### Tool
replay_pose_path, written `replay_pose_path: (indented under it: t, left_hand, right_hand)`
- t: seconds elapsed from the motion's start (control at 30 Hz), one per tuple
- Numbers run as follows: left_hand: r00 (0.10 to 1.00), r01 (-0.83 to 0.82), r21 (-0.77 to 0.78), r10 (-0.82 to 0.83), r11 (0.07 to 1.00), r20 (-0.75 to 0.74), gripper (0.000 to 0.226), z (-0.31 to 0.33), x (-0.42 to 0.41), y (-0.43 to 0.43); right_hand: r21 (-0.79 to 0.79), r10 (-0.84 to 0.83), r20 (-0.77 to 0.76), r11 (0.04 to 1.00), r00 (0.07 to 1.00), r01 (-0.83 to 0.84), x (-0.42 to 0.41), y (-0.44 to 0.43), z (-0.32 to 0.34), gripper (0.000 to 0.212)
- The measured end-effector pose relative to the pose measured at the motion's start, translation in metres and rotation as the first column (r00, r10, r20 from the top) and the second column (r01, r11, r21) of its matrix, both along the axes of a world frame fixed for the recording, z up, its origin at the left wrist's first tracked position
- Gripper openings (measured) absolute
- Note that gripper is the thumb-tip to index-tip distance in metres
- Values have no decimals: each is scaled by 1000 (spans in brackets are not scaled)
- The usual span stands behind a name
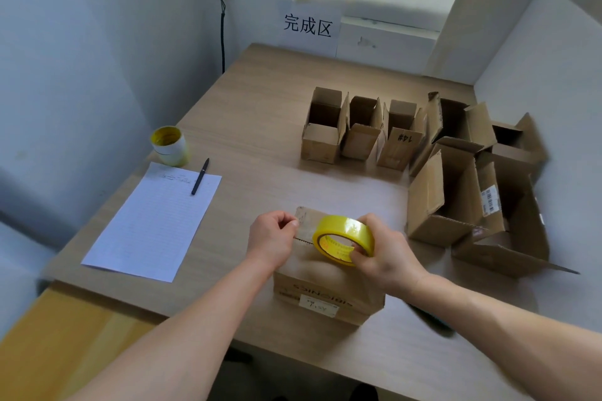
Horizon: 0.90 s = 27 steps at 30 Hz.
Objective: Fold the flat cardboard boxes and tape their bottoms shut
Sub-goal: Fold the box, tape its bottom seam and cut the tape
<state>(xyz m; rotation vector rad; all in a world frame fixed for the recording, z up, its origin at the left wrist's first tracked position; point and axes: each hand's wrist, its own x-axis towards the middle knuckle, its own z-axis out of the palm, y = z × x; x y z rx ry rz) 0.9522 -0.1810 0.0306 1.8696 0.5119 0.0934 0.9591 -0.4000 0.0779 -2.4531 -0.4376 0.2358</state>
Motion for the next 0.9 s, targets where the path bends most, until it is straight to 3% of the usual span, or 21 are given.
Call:
replay_pose_path:
  t: [0.27, 0.6, 0.7, 0.8, 0.87, 0.9]
  left_hand:
    - [974, -220, -245, 197, 944, -114, 21, -15, -6, 11]
    - [966, -219, -355, 150, 909, -212, 21, -28, -2, 16]
    - [959, -218, -339, 136, 915, -251, 21, -31, 2, 14]
    - [949, -193, -197, 133, 961, -285, 12, -36, 5, 15]
    - [919, -150, -53, 120, 987, -375, 58, -39, -1, 19]
    - [926, -146, 9, 140, 989, -349, 63, -40, -3, 20]
  right_hand:
    - [-57, 33, 39, 998, 999, -31, 0, 22, -2, 38]
    - [-125, 131, 1, 984, 991, -130, 8, 39, 9, 45]
    - [-142, 143, -5, 980, 990, -142, 10, 41, 10, 46]
    - [-142, 147, -13, 979, 989, -147, 10, 38, 10, 44]
    - [-140, 149, -15, 979, 989, -150, 9, 38, 12, 44]
    - [-138, 155, -15, 978, 988, -155, 9, 39, 12, 44]
